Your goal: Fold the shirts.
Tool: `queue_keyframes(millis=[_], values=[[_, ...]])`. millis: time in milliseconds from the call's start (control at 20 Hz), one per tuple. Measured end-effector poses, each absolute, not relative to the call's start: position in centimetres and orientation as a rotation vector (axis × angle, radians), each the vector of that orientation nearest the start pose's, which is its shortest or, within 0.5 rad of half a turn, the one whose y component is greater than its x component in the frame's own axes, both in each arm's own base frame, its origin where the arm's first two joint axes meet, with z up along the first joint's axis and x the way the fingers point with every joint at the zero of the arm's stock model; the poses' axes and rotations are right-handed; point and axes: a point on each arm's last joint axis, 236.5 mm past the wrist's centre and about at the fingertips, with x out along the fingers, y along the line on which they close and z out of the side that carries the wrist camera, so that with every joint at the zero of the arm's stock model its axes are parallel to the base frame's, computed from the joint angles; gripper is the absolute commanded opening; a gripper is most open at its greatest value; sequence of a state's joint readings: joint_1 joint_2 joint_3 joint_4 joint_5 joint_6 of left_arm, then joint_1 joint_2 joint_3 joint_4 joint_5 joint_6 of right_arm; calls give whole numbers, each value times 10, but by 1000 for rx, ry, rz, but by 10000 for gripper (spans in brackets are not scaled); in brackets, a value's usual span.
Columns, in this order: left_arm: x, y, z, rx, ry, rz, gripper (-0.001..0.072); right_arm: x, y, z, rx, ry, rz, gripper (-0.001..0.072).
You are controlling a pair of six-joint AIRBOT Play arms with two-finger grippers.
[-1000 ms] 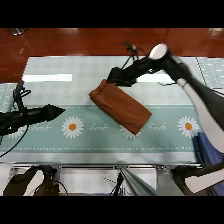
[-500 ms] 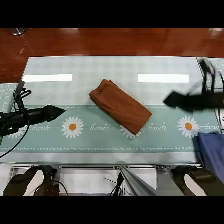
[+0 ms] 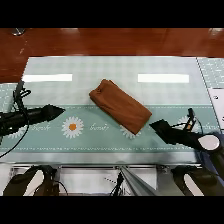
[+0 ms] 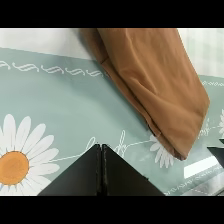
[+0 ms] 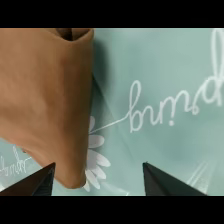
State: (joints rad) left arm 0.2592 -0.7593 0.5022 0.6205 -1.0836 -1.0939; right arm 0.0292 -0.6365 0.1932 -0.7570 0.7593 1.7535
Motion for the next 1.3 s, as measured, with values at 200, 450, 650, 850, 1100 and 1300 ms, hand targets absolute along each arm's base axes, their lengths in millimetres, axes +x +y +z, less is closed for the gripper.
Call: queue_keyframes(millis=[200, 450, 650, 850, 1100, 1300], values=[[281, -101, 27, -651, 978, -441, 23, 236, 145, -82, 1073, 1236, 114, 628], [282, -101, 27, -651, 976, -439, 23, 262, 161, -89, 1102, 1300, 176, 569], [281, -101, 27, -651, 976, -439, 24, 286, 169, -92, 1069, 1330, 238, 129], [281, -101, 27, -652, 976, -439, 24, 310, 195, -73, 953, 1321, 405, 37], [281, -101, 27, -652, 977, -439, 24, 350, 234, -11, 791, 1238, 615, 37], [281, -101, 27, -653, 977, -439, 23, 386, 240, 62, 633, 1141, 689, 37]])
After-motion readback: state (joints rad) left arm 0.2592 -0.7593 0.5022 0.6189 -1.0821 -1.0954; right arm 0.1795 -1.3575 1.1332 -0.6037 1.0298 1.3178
